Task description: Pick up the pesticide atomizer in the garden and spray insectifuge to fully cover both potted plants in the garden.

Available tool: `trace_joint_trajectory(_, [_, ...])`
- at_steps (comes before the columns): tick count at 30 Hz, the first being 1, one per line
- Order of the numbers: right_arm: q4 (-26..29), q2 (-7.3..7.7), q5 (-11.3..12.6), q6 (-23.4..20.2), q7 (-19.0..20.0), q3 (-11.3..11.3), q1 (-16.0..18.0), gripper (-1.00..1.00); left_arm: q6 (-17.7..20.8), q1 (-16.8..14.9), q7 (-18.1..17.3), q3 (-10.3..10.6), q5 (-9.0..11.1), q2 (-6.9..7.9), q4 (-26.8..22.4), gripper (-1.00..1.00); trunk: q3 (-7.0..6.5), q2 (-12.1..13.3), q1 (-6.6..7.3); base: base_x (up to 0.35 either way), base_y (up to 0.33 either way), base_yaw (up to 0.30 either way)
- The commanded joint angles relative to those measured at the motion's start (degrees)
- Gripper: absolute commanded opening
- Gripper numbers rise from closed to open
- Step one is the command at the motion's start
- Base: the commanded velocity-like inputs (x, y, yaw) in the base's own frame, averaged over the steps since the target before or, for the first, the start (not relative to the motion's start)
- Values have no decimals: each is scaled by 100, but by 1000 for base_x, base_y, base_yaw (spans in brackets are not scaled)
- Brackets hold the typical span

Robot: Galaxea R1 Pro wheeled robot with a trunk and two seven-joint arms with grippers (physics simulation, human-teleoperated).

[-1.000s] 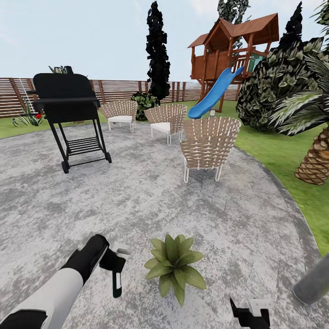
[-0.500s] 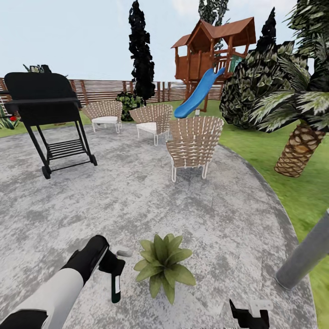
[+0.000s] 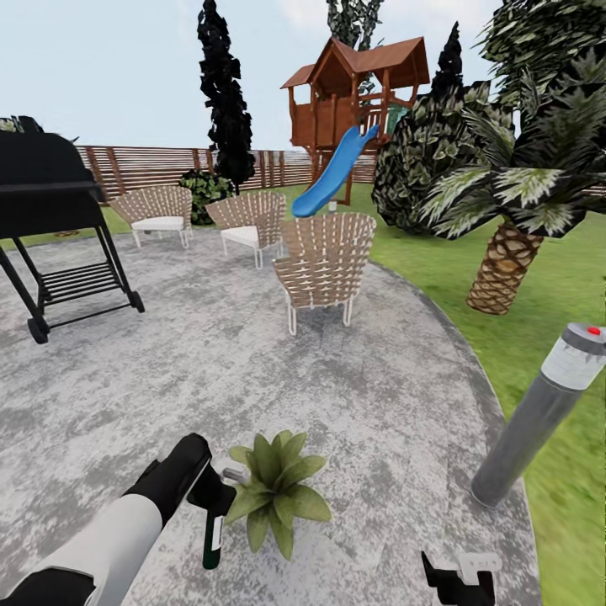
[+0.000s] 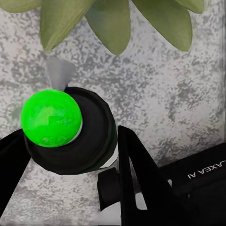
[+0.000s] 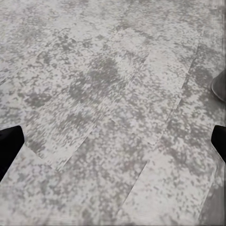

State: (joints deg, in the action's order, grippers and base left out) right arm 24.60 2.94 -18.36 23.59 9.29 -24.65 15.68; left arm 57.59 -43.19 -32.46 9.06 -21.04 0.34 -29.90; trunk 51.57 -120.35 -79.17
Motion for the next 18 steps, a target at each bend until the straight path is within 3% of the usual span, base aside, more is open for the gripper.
trace_joint_trajectory(1, [-6,-4,-27,23,47,-49,5,100,7,0,-58,23,-67,1,-8,-100,5,-3,1,0,-74,-3])
trace_joint_trajectory(9, [-113,-4,-33,23,54,-42,5,100,7,-9,-58,-14,-67,-25,-13,-100,5,-3,1,1,-12,0])
trace_joint_trajectory(18, [-122,2,-36,29,56,-40,5,100,61,-94,-58,-3,-62,-144,-16,-100,5,-3,1,157,0,0])
